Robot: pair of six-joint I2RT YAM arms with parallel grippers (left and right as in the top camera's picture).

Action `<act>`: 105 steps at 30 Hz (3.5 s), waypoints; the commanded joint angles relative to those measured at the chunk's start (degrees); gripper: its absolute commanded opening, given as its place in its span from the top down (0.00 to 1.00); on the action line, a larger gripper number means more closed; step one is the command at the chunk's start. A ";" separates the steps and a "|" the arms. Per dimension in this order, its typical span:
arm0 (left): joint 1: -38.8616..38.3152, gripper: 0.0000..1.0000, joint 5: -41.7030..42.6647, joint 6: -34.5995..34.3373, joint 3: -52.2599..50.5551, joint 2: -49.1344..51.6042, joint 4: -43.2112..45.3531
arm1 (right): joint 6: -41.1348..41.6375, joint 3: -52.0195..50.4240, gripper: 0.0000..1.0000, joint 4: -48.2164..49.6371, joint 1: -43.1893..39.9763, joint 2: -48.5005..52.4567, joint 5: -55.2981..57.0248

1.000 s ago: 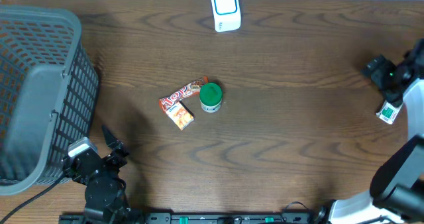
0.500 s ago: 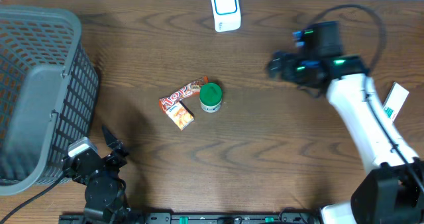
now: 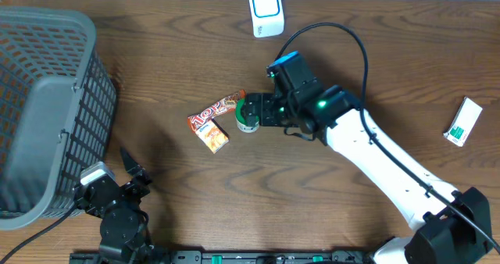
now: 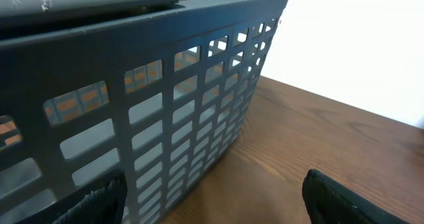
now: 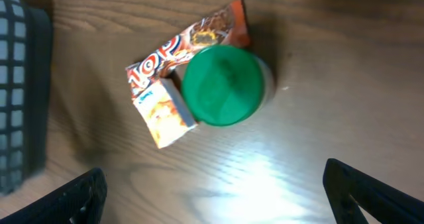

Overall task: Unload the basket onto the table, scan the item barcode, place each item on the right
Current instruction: 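Move the right gripper to the green-capped bottle and grasp it, then lift the green-capped bottle with the right gripper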

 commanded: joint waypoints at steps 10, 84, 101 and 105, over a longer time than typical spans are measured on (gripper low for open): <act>0.09 0.15 -0.72 -0.31 0.20 -0.04 0.02 | 12.59 0.85 0.01 4.66 1.66 6.43 4.17; 0.09 0.15 -0.70 -0.31 0.20 -0.04 0.02 | 3.02 23.21 0.01 -30.10 -6.16 21.07 10.36; 0.09 0.15 -0.72 -0.31 0.20 -0.04 0.02 | 29.14 20.68 0.01 -30.56 -6.16 20.57 9.77; 0.09 0.15 -0.70 -0.31 0.20 -0.04 0.02 | 30.99 19.80 0.01 -28.72 -6.16 21.44 9.70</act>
